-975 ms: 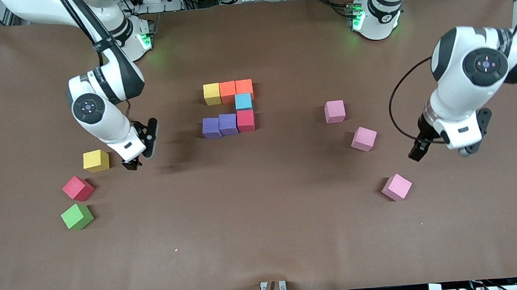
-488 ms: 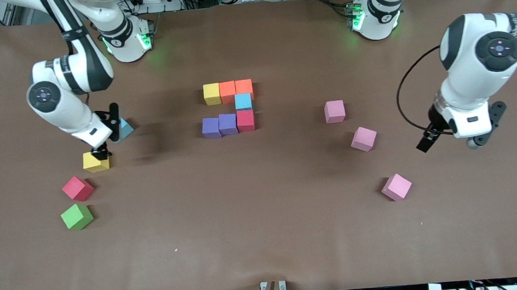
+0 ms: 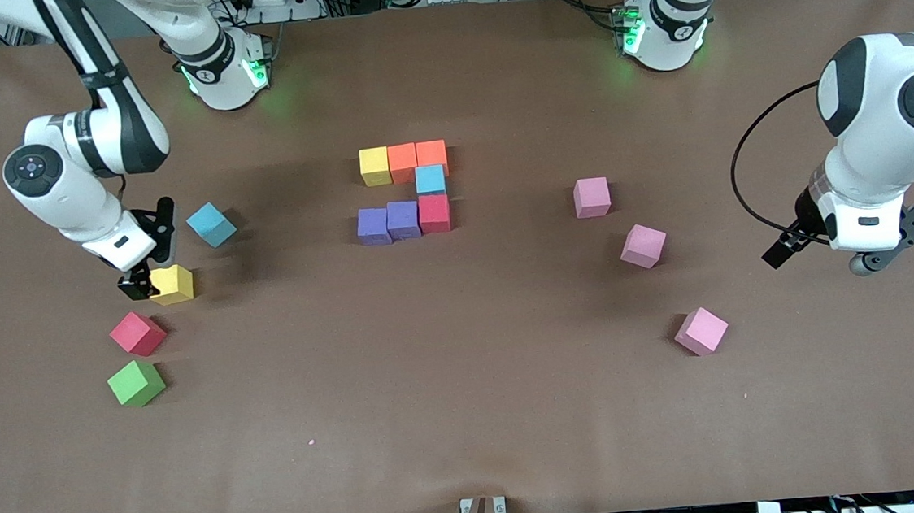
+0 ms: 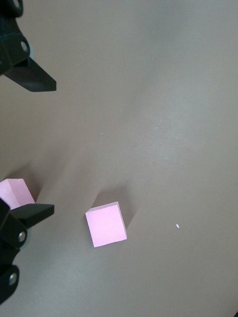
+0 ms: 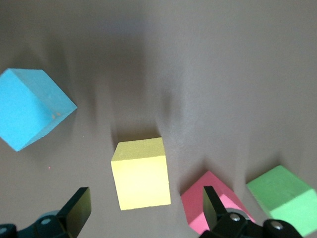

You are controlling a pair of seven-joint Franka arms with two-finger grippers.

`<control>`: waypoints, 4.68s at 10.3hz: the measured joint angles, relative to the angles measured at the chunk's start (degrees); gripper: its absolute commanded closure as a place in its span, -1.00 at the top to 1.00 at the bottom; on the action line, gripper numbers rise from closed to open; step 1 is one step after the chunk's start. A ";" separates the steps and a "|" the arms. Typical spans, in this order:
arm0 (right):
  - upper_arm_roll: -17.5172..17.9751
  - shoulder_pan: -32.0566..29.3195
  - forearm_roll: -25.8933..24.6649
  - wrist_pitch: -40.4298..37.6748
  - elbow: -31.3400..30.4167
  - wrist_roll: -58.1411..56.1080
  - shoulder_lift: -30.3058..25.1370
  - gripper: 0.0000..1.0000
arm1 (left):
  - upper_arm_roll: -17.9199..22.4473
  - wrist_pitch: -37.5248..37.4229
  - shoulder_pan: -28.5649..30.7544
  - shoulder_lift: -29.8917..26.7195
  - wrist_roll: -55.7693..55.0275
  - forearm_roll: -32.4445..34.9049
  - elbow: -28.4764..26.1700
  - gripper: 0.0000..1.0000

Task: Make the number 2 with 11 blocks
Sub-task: 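Grasp the yellow cube with the right gripper while the left gripper nears pink, then place the yellow cube with the right gripper while the left gripper grasps pink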

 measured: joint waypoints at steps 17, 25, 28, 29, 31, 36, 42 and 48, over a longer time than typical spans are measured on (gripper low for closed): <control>-2.55 -2.48 -0.80 9.31 1.62 -3.72 12.84 -0.45 | 21.58 -12.14 -22.86 -0.95 25.77 -8.71 6.46 1.00; -1.51 22.71 -0.58 8.08 2.97 50.12 8.79 -0.42 | 21.54 -11.04 -23.12 7.09 25.77 -8.75 8.49 1.00; -1.51 26.61 -0.66 7.99 3.75 77.70 9.25 -0.41 | 21.57 -10.88 -23.11 11.35 25.77 -8.77 11.23 1.00; -1.52 28.19 -0.54 7.92 4.78 84.95 9.58 -0.41 | 21.58 -10.78 -23.10 12.02 25.77 -8.77 11.68 1.00; -1.57 33.16 -0.48 3.27 10.30 99.20 12.04 -0.41 | 21.60 -10.55 -23.08 12.77 25.77 -8.77 11.82 1.00; -2.17 40.42 2.52 -4.18 22.65 114.69 20.67 -0.41 | 21.66 -9.20 -22.50 14.31 25.76 -8.77 11.99 1.00; -2.13 40.70 10.00 -1.76 23.13 114.76 23.93 -0.41 | 21.74 -8.95 -22.39 14.58 25.76 -9.04 12.78 1.00; -1.80 41.87 10.54 -2.51 22.63 115.99 24.19 -0.41 | 21.57 -6.50 -23.07 16.52 23.11 -10.11 12.83 1.00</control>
